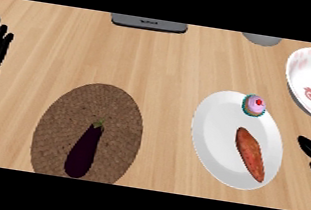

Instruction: Pick the sweet potato from the plate and place it in the bowl

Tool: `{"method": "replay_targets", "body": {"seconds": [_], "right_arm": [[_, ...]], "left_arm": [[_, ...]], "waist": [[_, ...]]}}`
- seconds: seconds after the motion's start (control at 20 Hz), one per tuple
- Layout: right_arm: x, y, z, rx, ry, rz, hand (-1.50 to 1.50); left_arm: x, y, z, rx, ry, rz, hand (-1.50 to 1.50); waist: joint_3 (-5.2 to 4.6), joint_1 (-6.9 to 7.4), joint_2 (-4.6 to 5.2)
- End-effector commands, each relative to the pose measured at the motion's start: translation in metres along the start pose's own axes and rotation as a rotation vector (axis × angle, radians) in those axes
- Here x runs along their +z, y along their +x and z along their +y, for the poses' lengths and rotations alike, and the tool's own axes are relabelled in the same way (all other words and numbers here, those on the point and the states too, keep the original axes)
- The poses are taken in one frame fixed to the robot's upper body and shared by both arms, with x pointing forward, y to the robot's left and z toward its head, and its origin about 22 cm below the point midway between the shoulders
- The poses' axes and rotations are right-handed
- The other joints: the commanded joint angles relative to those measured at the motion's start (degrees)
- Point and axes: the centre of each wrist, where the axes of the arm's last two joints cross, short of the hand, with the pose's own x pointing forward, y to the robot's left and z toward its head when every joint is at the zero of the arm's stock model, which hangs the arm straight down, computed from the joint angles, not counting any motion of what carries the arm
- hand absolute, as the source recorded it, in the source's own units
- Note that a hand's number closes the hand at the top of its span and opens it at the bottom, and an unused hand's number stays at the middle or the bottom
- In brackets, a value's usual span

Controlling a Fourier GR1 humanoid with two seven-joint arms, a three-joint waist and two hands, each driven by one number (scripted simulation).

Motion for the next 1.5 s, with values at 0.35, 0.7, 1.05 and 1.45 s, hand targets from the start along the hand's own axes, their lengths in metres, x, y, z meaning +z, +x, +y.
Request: {"method": "replay_targets", "body": {"seconds": [0.35, 0.7, 1.05, 1.45], "right_arm": [[0.001, 0.028, -0.066, 0.298, 0.461, 0.277, -1.5], [-0.002, 0.03, -0.069, 0.355, 0.551, 0.326, -1.5], [-0.003, -0.019, -0.019, 0.368, 0.552, 0.342, -1.5], [-0.014, -0.053, -0.026, 0.344, 0.557, 0.412, -1.5]], "left_arm": [[-0.021, 0.005, 0.0, 0.011, -0.012, -0.003, 0.0], [-0.01, -0.011, 0.006, 0.023, -0.016, 0.003, 0.0], [-0.01, -0.017, -0.008, 0.008, -0.039, -0.014, 0.0], [0.002, -0.002, -0.006, 0.001, -0.027, -0.011, 0.0]], "waist": [[0.09, 0.47, 0.39], [0.06, 1.02, 0.31], [0.1, 1.76, 0.5], [0.09, 1.88, 0.34]]}}
